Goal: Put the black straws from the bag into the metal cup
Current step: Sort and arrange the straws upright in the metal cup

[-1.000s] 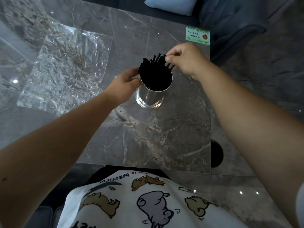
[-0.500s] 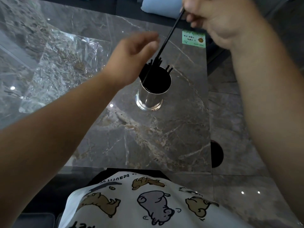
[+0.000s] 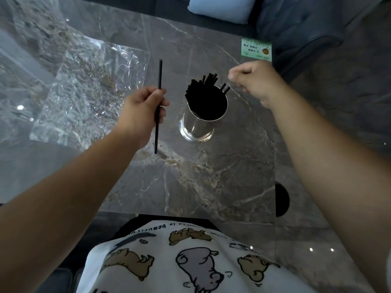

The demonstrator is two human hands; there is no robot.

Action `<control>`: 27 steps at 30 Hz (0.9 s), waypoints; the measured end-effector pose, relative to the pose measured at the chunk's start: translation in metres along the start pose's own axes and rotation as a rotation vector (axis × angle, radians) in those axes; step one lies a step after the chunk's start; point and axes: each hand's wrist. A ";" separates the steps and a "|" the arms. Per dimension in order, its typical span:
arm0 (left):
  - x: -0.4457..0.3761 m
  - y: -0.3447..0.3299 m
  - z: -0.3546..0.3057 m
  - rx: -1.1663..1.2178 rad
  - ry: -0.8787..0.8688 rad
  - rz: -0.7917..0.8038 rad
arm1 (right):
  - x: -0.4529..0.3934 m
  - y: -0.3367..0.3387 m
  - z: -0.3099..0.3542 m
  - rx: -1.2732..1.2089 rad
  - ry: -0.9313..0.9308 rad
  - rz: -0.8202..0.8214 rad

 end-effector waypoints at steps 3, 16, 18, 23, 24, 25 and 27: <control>0.000 0.002 0.004 0.016 0.030 -0.024 | -0.006 -0.015 0.003 0.024 0.038 0.064; -0.002 -0.004 -0.001 0.031 0.042 0.014 | -0.003 0.009 0.011 -0.054 0.123 -0.064; -0.004 -0.006 -0.005 0.034 0.033 0.023 | 0.003 0.035 0.019 -0.186 0.157 -0.147; -0.010 -0.019 -0.019 0.026 -0.022 0.090 | 0.019 0.077 0.045 -0.248 0.304 -0.226; -0.011 -0.023 -0.023 0.021 -0.042 0.105 | 0.021 0.078 0.052 -0.239 0.334 -0.200; -0.011 -0.028 -0.026 0.012 -0.065 0.123 | 0.024 0.077 0.058 -0.221 0.356 -0.161; -0.011 -0.037 -0.033 0.003 -0.101 0.163 | 0.030 0.069 0.068 -0.179 0.383 -0.059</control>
Point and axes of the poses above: each hand's wrist, its own x-axis away from the middle knuckle, its own y-axis out of the back of the hand, z = x × y, and after that the axes turned 9 degrees about x, right-handed
